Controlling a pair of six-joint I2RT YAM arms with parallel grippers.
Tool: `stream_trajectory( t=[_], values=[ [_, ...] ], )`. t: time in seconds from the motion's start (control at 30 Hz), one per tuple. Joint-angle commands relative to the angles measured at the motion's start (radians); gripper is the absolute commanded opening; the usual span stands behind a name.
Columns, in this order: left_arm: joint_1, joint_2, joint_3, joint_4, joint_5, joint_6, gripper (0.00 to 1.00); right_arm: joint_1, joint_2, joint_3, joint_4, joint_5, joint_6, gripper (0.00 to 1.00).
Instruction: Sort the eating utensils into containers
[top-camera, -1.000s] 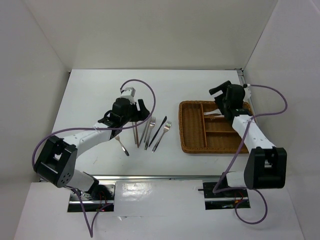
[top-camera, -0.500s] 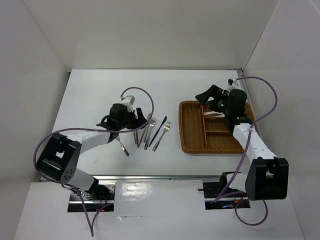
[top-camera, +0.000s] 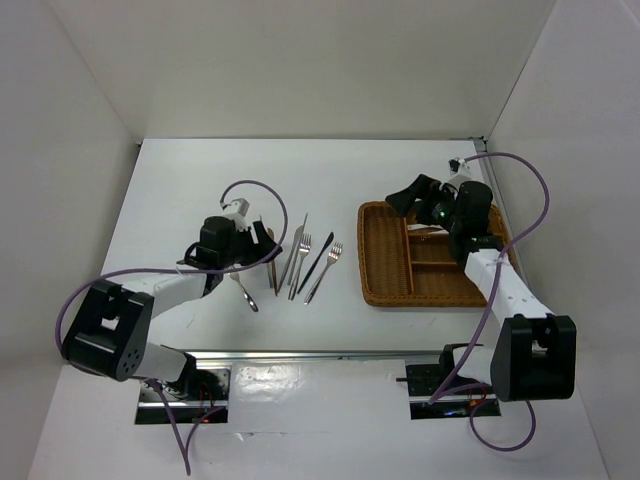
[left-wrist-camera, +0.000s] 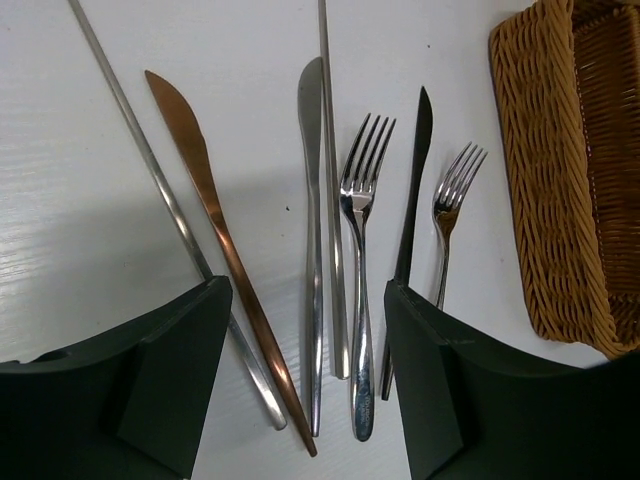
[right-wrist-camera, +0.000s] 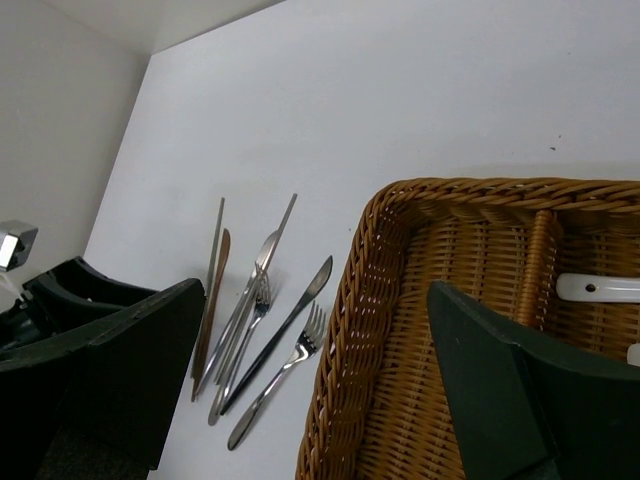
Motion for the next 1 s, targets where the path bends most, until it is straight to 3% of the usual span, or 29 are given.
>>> stream_trajectory(
  t=[0.0, 0.53, 0.97],
  values=[
    [0.017, -0.044, 0.002, 0.035, -0.011, -0.014, 0.76, -0.001, -0.002, -0.010, 0.063, -0.017, -0.024, 1.00],
    [0.246, -0.370, -0.195, -0.123, -0.166, -0.152, 0.81, -0.001, 0.035, -0.028, 0.121, -0.078, -0.006, 1.00],
    [0.358, -0.236, -0.265, 0.030, -0.019, -0.238, 0.77, -0.001, 0.035, -0.028, 0.121, -0.110, -0.006, 1.00]
  ],
)
